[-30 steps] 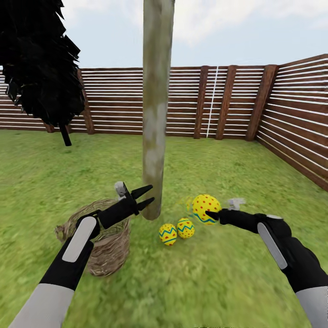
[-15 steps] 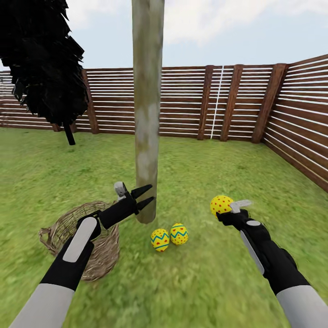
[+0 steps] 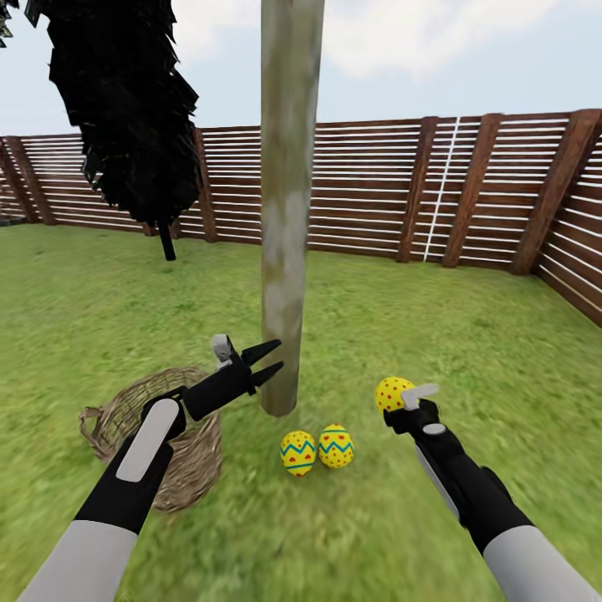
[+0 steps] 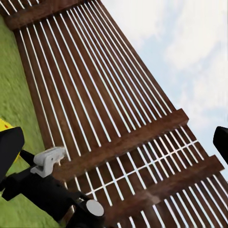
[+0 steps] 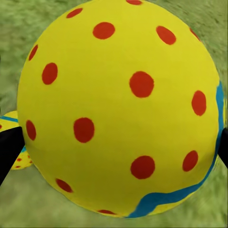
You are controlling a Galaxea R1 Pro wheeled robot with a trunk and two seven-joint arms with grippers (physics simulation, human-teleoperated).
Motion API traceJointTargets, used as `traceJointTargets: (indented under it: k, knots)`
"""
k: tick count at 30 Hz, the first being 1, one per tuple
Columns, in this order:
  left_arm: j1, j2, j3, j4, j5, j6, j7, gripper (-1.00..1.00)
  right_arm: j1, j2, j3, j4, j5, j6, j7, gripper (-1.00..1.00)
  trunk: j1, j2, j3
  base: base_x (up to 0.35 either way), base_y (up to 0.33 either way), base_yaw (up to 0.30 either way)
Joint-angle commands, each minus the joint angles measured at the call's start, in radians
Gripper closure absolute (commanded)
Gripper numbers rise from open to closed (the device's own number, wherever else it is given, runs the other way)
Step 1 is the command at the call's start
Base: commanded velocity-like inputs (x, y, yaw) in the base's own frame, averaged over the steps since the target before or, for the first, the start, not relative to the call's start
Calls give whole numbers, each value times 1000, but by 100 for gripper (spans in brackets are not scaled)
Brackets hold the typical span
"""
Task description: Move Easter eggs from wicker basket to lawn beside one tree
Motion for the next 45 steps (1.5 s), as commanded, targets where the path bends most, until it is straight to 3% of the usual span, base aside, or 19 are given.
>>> traceJointTargets:
  k: [1,11,15,19,25,28,31,34,36,40,42,44,45]
  knots:
    - [-1,0,-1,2,1,3,-2,-100,0,3,5,13,2,5,-6,100,0,0,-1,151,-298,293]
    - [-1,0,0,3,2,3,-2,-100,0,18,7,54,11,3,-7,100,0,0,-1,152,-298,293]
    - [-1,0,0,3,1,3,-2,-100,0,25,10,81,12,-44,-8,100,0,0,-1,152,-298,293]
    - [-1,1,0,3,1,3,-2,-100,0,29,95,116,14,-59,-10,100,0,0,-1,152,-298,293]
    - [-1,1,0,3,2,3,-2,-100,0,38,115,234,14,-152,-12,100,0,0,-1,152,-298,293]
    - [-1,1,0,3,1,3,-2,-100,-1,40,116,308,12,-236,-16,100,0,0,-1,151,-297,293]
    - [-1,1,0,3,1,3,-2,-100,-1,40,113,345,3,-282,-73,100,0,0,-1,152,-297,293]
    - [-1,1,-1,3,2,3,-3,-100,-1,40,110,497,-1,-452,-133,100,0,0,-1,151,-298,293]
    - [-1,0,-1,3,2,3,-3,-100,-1,40,107,556,-4,-524,-182,100,0,0,-1,152,-296,293]
    - [-1,0,-1,3,9,3,-6,-100,-1,41,106,598,-3,-546,-209,100,0,0,-1,104,-120,43]
    - [-1,1,-2,3,10,3,-7,-100,-1,70,107,629,-2,-547,-207,100,0,0,-1,5,-5,2]
    - [-1,1,-2,3,10,3,-8,-100,-1,79,108,624,-3,-543,-204,100,0,-1,-5,0,0,0]
    - [-1,1,-2,2,10,3,-8,-100,-2,100,106,623,-4,-535,-201,100,1,-1,-9,0,0,0]
